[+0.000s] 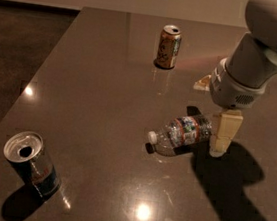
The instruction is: Pick water bottle
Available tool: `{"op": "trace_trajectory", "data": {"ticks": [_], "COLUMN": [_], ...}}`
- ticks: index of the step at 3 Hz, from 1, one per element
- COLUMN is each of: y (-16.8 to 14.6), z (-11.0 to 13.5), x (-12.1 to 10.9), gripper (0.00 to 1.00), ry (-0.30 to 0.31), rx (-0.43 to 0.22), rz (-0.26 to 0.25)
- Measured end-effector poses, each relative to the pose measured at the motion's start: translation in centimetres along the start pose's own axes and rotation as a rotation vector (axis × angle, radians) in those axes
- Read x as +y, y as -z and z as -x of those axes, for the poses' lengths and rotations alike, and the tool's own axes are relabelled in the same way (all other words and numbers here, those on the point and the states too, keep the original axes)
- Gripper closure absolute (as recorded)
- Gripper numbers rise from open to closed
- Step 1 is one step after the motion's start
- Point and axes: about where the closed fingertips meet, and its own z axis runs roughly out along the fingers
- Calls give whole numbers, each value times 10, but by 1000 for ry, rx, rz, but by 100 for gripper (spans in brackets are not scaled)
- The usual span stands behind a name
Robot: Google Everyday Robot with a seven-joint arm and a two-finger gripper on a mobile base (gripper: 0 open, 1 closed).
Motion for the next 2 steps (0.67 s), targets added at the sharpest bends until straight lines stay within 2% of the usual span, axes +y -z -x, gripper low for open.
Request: {"op": "trace_trajectory", "data": {"ticks": [1, 2], "y": [-10, -12], "z": [0, -1], "x": [-1, -1], "gripper": [16, 40], "ry": [40, 59], "rx": [-12, -29], "rz": [35, 55]}}
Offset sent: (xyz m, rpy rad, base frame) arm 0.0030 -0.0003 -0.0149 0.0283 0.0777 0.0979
